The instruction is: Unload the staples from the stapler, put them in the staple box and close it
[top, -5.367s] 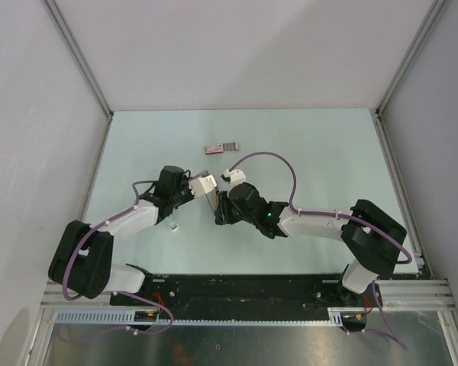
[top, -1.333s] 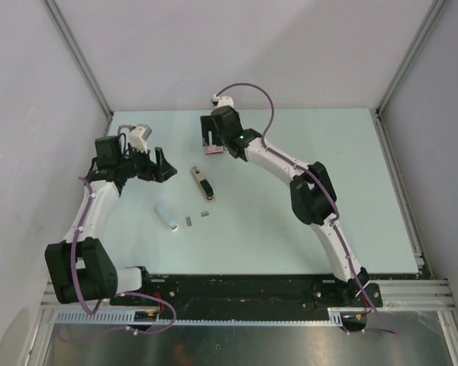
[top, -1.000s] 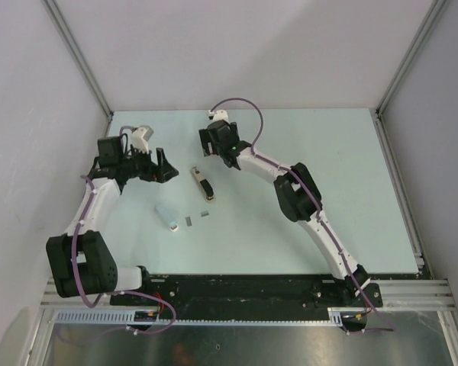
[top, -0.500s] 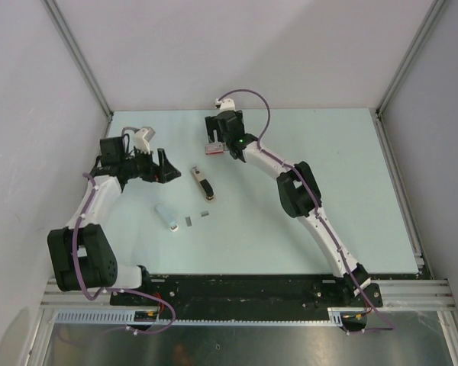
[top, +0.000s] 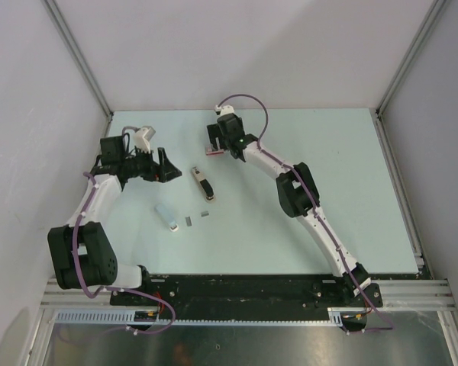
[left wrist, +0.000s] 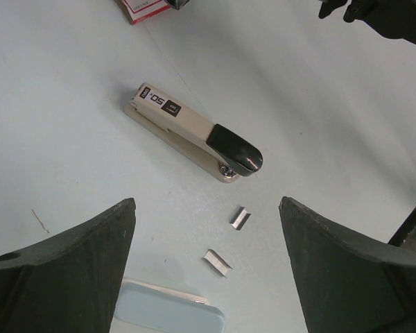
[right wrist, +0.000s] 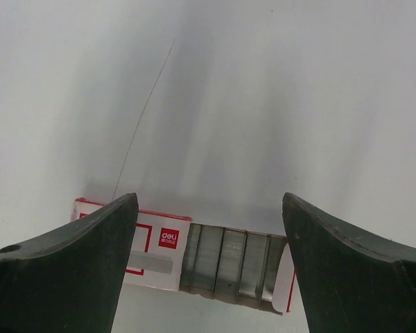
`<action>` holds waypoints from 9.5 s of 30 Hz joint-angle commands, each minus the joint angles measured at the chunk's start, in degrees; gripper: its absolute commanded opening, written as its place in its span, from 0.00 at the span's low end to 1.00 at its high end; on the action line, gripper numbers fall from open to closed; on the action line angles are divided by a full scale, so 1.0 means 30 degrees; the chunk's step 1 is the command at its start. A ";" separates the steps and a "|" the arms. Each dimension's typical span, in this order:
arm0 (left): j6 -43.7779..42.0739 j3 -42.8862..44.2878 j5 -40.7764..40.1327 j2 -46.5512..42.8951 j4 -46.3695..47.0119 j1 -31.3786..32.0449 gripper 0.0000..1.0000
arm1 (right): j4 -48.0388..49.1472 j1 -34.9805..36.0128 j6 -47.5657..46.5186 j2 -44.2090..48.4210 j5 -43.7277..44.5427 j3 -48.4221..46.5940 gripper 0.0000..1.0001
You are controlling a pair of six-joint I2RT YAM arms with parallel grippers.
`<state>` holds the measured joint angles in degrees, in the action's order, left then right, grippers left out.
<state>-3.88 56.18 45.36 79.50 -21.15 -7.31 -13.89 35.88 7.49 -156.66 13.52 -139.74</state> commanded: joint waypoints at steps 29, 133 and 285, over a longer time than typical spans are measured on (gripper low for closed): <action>0.0029 0.0037 0.0692 -0.2698 -0.0357 -0.0109 0.89 | -0.3701 0.0502 0.0722 0.5556 0.1147 0.8083 0.72; -0.0913 0.0417 -1.1975 0.3717 -0.7575 1.0275 0.61 | -0.1967 0.1331 0.8307 2.5305 0.3287 2.9501 0.66; 0.5450 1.3061 1.1281 0.1569 -0.6486 1.0216 0.08 | 1.8715 0.1477 1.2491 2.9930 -1.1871 2.9413 0.46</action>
<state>13.39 95.46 76.73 86.24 -41.23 22.94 38.98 39.90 44.42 -66.39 -21.87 -50.78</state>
